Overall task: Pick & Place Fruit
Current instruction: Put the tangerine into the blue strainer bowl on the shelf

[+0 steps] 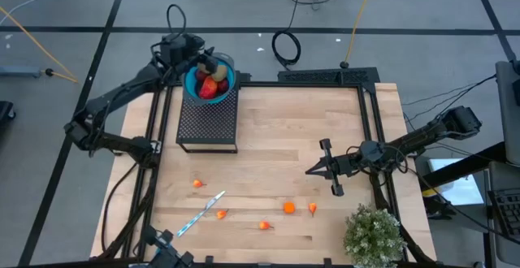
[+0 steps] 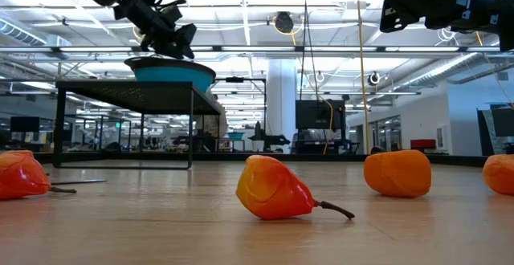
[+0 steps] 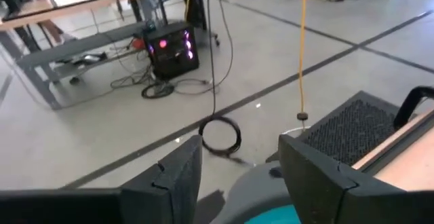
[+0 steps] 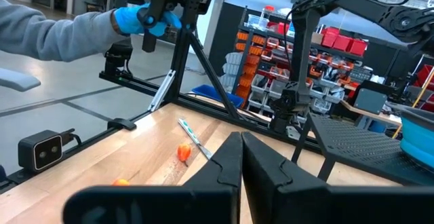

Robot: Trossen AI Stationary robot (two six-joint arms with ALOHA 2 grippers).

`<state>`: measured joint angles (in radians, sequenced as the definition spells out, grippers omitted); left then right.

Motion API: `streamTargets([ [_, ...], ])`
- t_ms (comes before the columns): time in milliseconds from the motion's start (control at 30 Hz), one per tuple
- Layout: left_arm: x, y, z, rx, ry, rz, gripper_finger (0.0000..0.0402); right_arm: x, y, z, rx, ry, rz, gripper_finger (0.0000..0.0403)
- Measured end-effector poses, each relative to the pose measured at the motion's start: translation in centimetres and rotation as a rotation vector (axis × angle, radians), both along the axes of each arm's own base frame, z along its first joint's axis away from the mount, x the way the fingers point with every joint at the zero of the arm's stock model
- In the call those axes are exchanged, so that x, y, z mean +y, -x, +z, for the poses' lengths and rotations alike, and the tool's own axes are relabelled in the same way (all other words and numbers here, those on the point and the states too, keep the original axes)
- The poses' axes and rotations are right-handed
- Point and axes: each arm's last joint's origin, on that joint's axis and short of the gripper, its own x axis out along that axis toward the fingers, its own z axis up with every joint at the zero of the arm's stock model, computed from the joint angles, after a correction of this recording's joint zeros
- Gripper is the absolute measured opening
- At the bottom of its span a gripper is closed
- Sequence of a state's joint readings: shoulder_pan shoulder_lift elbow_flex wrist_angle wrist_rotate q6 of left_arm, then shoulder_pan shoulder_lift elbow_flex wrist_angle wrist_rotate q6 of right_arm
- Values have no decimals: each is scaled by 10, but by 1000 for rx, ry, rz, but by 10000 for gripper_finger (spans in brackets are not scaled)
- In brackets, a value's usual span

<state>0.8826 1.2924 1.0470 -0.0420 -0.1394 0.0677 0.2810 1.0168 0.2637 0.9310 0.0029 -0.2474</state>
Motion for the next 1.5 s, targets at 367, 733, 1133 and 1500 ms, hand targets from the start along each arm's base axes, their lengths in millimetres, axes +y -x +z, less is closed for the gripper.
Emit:
streamTargets([
  [367,0,10,-4,35,95,50,191,0,0,0,0,0,0,0],
  [733,1,10,-4,29,92,51,189,0,0,0,0,0,0,0],
  [1133,8,12,-1,1,58,25,188,0,0,0,0,0,0,0],
  [1500,19,6,-19,40,115,27,189,0,0,0,0,0,0,0],
])
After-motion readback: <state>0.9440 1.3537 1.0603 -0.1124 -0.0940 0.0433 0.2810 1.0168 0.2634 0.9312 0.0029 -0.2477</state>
